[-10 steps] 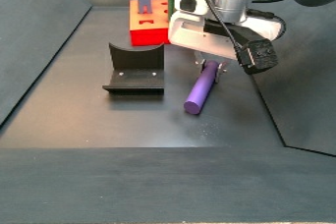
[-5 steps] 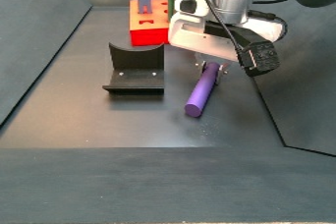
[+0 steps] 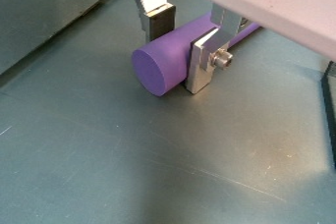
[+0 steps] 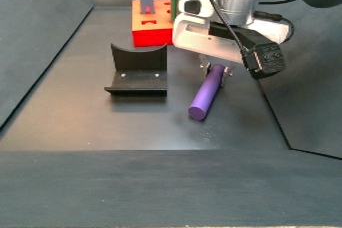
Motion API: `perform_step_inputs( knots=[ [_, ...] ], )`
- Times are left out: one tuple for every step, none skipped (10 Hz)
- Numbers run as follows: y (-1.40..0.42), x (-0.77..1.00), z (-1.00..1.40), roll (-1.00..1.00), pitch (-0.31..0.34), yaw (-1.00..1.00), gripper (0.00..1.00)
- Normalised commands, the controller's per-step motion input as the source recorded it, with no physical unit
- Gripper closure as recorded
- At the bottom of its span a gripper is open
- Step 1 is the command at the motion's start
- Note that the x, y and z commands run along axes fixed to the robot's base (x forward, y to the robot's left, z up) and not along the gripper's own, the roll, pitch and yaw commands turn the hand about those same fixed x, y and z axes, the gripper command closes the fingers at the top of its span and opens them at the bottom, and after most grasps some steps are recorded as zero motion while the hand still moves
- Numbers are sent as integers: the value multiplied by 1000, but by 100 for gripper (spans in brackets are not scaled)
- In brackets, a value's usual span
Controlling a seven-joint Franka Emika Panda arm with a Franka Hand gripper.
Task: Pick up the round object. Move up. Place the round object on the fixture. Regrasp the round object. Move to above the board. Insert the round object.
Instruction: Move up, then place the round object on the fixture.
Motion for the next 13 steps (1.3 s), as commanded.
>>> perform_step_inputs(
  knots=[
    [0, 0, 833, 0, 0, 0, 100],
    [-48, 11, 831, -7, -2, -22, 100],
    [-55, -19, 697, -3, 40, -34, 100],
    [-37, -20, 572, 7, 61, -34, 100],
    [-18, -13, 436, 20, 67, -34, 100],
    [-1, -15, 244, 38, 58, -33, 100],
    [0, 0, 1000, 0, 0, 0, 100],
    [0, 0, 1000, 8, -1, -1, 100],
    [1, -10, 1000, 17, 9, -6, 100],
    [4, -17, 1000, 31, 18, -15, 100],
    [6, -22, 1000, 42, 27, -20, 100],
    [8, -26, 1000, 52, 32, -22, 100],
    [10, -30, 1000, 63, 35, -23, 100]
  ],
)
